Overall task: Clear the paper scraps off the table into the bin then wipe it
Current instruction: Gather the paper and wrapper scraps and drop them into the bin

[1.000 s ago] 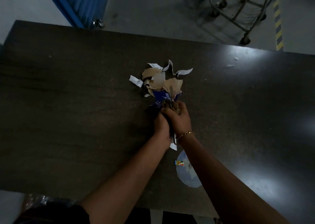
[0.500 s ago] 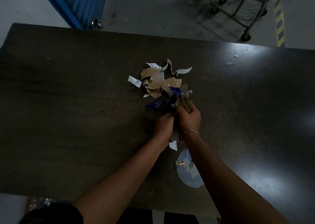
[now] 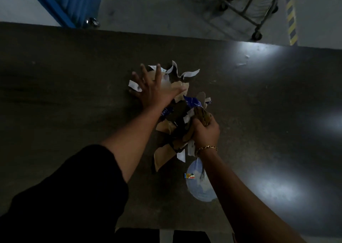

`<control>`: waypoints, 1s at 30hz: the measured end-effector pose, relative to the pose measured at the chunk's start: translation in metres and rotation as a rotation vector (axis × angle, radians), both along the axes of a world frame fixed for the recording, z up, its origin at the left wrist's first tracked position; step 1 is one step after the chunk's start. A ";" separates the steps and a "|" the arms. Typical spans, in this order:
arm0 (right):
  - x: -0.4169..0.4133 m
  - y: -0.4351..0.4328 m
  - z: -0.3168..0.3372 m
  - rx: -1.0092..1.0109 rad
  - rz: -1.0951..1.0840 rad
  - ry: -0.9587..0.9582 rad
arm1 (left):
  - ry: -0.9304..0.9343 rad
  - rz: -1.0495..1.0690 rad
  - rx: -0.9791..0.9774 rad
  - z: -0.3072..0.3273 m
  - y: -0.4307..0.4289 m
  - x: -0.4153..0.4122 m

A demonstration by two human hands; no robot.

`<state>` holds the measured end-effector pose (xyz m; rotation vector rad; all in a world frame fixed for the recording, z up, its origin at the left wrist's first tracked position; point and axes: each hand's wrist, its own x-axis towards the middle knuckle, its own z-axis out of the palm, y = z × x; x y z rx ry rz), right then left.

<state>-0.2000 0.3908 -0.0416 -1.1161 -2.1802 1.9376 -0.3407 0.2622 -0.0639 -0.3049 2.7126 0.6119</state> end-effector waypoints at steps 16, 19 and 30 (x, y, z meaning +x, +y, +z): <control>0.012 -0.009 -0.001 -0.169 0.005 -0.110 | 0.056 -0.099 0.117 -0.014 -0.010 0.092; 0.009 -0.023 0.001 -0.220 -0.002 -0.130 | 0.054 -0.029 0.268 -0.009 -0.001 0.102; -0.012 -0.030 0.015 -0.492 -0.049 -0.093 | -0.339 0.568 1.084 0.031 0.036 0.131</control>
